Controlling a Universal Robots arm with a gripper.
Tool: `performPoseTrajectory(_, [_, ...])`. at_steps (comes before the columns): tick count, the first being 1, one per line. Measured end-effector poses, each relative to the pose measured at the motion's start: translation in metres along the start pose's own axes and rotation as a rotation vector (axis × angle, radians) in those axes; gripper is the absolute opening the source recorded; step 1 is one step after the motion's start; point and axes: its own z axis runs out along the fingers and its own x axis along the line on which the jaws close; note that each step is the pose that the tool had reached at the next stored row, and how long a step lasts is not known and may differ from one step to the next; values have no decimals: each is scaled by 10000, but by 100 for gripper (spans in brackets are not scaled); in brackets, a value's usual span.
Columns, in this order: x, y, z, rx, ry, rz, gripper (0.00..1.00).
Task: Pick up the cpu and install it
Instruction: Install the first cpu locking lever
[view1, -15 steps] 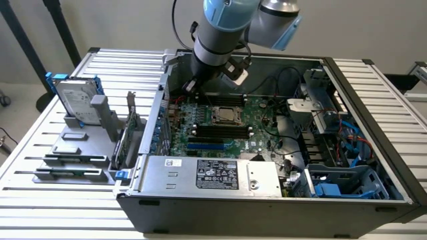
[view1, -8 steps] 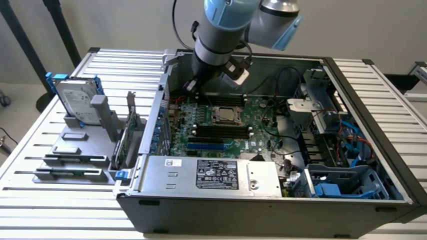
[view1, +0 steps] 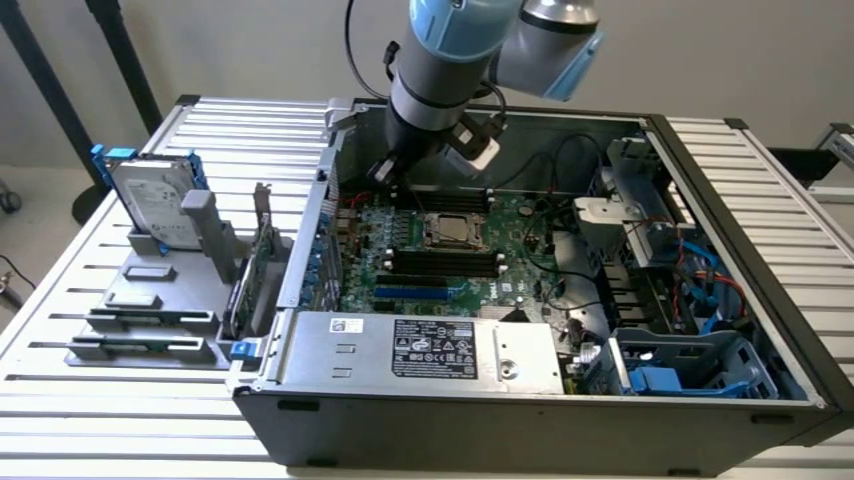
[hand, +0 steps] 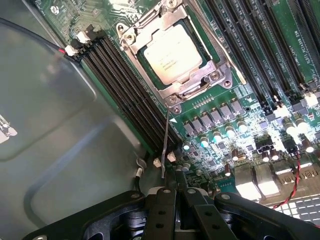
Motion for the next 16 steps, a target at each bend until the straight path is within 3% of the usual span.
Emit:
performPoseTrajectory(7, [-8, 8, 10, -89, 128, 287, 11])
performPoseTrajectory(16, [9, 33, 8, -279, 320, 510, 11])
